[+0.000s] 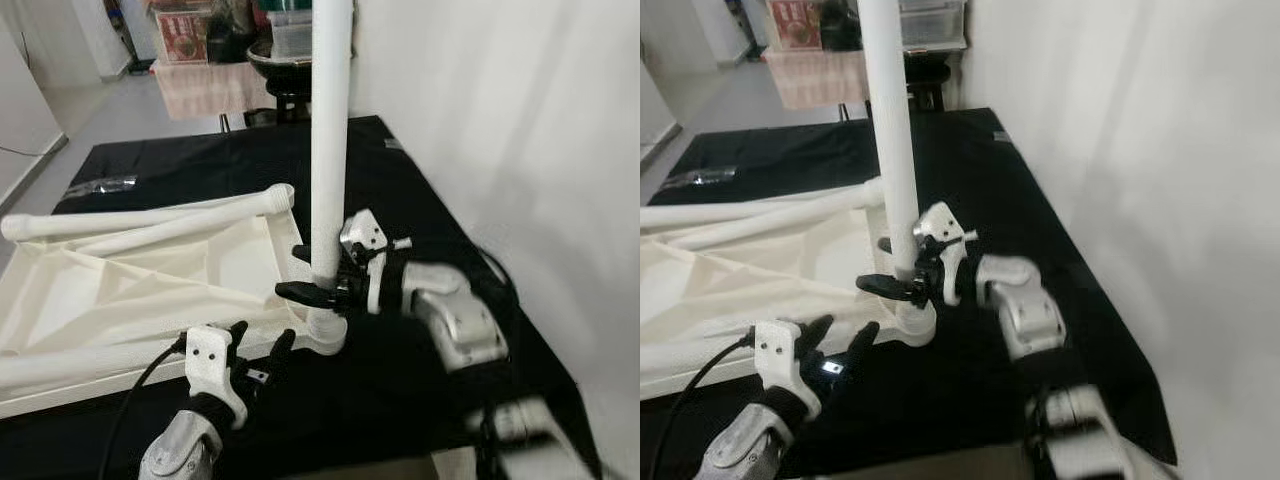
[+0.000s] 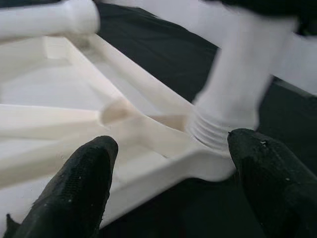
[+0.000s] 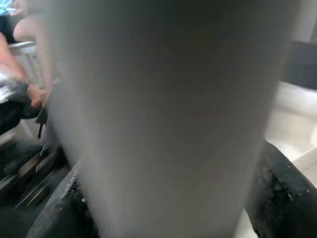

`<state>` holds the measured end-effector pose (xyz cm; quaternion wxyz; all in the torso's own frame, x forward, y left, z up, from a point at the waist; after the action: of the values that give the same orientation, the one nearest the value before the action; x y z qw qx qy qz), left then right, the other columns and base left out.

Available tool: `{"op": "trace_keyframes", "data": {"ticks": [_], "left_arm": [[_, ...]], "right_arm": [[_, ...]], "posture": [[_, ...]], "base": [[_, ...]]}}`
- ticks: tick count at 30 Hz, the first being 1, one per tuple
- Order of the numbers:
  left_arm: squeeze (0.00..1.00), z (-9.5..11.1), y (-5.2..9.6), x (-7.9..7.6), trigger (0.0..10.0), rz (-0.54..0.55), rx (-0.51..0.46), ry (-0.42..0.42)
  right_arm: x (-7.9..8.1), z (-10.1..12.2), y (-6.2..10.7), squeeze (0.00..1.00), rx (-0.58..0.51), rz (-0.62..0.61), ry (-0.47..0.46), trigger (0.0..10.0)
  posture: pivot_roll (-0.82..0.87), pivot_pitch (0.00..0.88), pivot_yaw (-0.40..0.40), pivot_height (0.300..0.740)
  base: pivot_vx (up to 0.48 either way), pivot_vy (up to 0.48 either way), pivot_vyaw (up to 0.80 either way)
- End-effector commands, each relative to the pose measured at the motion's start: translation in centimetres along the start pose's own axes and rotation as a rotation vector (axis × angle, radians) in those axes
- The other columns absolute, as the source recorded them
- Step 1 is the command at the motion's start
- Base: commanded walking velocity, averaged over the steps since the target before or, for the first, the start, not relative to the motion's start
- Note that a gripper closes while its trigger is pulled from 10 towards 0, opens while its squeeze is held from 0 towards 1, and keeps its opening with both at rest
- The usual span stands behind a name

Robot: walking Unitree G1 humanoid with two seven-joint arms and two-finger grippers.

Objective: Building children table

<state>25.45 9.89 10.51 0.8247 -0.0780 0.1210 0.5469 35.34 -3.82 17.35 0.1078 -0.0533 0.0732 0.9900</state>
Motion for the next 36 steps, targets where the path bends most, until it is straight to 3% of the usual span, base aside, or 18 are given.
{"op": "trace_keyframes", "data": {"ticks": [1,2,4,5,11,16,20,21,22,23,25,27,30,32,33,34,35,36], "left_arm": [[0.00,0.0,0.3,-0.1,10.0,-0.001,0.001,-0.019],[0.00,0.1,0.3,-0.5,10.0,-0.008,-0.002,-0.018],[0.00,0.1,0.4,-0.7,10.0,-0.011,-0.005,-0.018],[0.00,0.3,0.4,-0.9,10.0,-0.014,-0.011,-0.013],[0.00,0.4,0.6,-1.4,10.0,-0.029,-0.012,-0.015],[0.00,0.3,1.0,-1.4,10.0,-0.034,-0.003,-0.016],[0.00,0.3,1.6,-1.7,10.0,-0.047,0.004,-0.014],[0.00,0.2,1.9,-2.0,10.0,-0.060,0.012,-0.020],[0.00,0.2,1.9,-2.0,10.0,-0.060,0.012,-0.020],[0.00,0.2,2.3,-2.2,10.0,-0.065,0.013,-0.030],[0.00,0.2,2.3,-2.2,10.0,-0.065,0.013,-0.030],[0.00,0.4,2.9,-2.5,10.0,-0.077,0.018,-0.064],[0.00,0.4,3.0,-2.7,10.0,-0.083,0.020,-0.069],[0.00,0.4,2.8,-2.7,10.0,-0.087,0.020,-0.067],[0.00,0.4,2.6,-2.6,10.0,-0.088,0.019,-0.064],[0.00,0.4,2.6,-2.6,10.0,-0.088,0.019,-0.064],[0.00,0.4,2.5,-2.5,10.0,-0.084,0.016,-0.066],[0.00,0.4,2.5,-2.3,10.0,-0.073,0.015,-0.070]], "right_arm": [[0.5,-0.7,-0.9,0.00,0.010,0.042,-0.013,10.0],[0.3,-0.6,-1.1,0.00,0.008,0.053,-0.027,4.6],[0.3,-0.6,-1.2,0.00,0.006,0.062,-0.037,4.6],[0.2,-0.6,-1.3,0.00,0.007,0.075,-0.056,0.0],[0.4,-1.1,-1.2,0.00,0.027,0.113,-0.083,0.0],[-0.6,-1.8,-0.1,0.00,0.032,0.052,-0.085,0.0],[-2.0,-3.1,1.3,0.00,0.034,-0.127,-0.124,0.0],[-2.5,-4.5,1.6,0.00,0.085,-0.264,-0.151,0.0],[-2.5,-4.5,1.6,0.00,0.085,-0.264,-0.151,0.0],[-2.6,-7.2,2.3,0.00,0.172,-0.562,-0.238,0.0],[-2.6,-7.2,2.3,0.00,0.172,-0.562,-0.238,0.0],[1.1,-9.5,3.1,0.00,0.252,-0.758,-0.328,0.0],[2.0,-9.3,2.8,0.00,0.247,-0.748,-0.325,0.0],[1.6,-8.9,2.2,0.00,0.238,-0.709,-0.289,0.0],[0.7,-8.6,2.1,0.00,0.237,-0.715,-0.258,7.8],[0.7,-8.6,2.1,0.00,0.237,-0.715,-0.258,7.8],[0.0,-8.5,1.9,0.00,0.239,-0.709,-0.250,10.0],[-0.2,-8.0,1.3,0.78,0.215,-0.651,-0.252,10.0]], "posture": [[0.02,0.000,-0.014,0.740],[0.02,0.000,-0.015,0.740],[0.03,0.000,-0.015,0.740],[0.03,0.000,-0.013,0.740],[0.03,0.002,-0.008,0.740],[0.03,0.010,0.003,0.740],[0.01,0.018,0.008,0.740],[0.01,0.021,0.003,0.740],[0.01,0.021,0.003,0.740],[0.00,0.037,0.001,0.740],[0.00,0.037,0.001,0.740],[-0.04,0.034,0.027,0.740],[-0.04,0.033,0.031,0.740],[-0.03,0.015,0.024,0.740],[-0.03,0.015,0.024,0.740],[-0.03,0.015,0.024,0.740],[-0.02,0.001,0.025,0.740],[-0.01,0.000,0.025,0.740]], "base": [[0.000,0.000,0.00],[0.000,0.000,0.00],[0.000,0.000,0.00],[0.000,0.000,0.00],[0.000,0.000,0.00],[0.000,0.000,0.00],[0.000,0.000,0.00],[0.000,0.000,0.00],[0.000,0.000,0.00],[0.000,0.000,0.00],[0.000,0.000,0.00],[0.000,0.000,0.00],[0.000,0.000,0.00],[0.000,0.000,0.00],[0.000,0.000,0.00],[0.000,0.000,0.00],[0.000,0.000,0.00],[0.000,0.000,0.00]]}}
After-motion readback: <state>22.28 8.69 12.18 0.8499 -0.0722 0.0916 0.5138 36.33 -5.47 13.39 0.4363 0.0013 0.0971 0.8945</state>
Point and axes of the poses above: a point about 5 cm out from each wrist's last joint towards the gripper, its own y axis pointing back from the gripper into the wrist, its own z axis along the axis of the wrist's last joint, x = y × z, the point moved 5 cm from there along -y, pointing out of the wrist towards the gripper, and after that the axes turned 6 degrees about y, right-handed, at the moved point
